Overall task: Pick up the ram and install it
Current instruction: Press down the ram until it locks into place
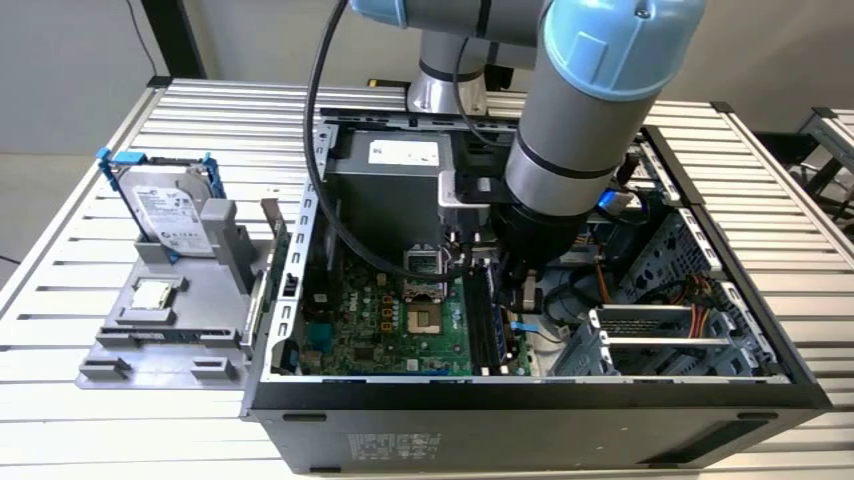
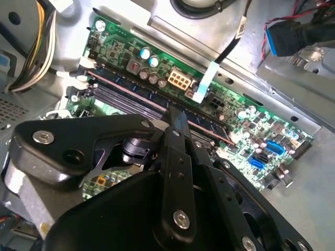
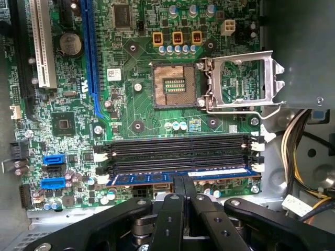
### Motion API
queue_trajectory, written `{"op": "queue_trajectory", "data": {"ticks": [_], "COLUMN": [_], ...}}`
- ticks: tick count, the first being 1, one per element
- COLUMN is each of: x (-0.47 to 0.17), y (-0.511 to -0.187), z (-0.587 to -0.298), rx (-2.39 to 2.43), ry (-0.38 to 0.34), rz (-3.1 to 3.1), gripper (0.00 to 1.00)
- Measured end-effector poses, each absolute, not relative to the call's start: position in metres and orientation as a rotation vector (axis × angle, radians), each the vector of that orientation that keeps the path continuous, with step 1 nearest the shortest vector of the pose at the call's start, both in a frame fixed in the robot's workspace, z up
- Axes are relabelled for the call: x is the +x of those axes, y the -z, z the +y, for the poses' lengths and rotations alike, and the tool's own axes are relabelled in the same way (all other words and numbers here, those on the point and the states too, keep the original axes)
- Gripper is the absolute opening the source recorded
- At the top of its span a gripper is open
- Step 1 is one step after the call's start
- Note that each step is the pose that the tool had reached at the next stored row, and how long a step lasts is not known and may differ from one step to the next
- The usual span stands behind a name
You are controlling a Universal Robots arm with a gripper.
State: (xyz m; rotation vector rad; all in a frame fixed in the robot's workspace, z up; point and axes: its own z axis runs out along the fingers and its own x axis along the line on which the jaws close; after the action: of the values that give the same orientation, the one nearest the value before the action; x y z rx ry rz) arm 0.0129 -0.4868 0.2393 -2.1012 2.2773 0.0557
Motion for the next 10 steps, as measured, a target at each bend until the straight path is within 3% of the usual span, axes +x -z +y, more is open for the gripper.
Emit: {"op": "queue_trajectory", "data": {"ticks": [10], "x": [0.013], "y": [-0.223], "z": [-0.487], "rx": [-2.103], "ry": [-0.053], "rz": [2.279], "gripper": [0.0]}}
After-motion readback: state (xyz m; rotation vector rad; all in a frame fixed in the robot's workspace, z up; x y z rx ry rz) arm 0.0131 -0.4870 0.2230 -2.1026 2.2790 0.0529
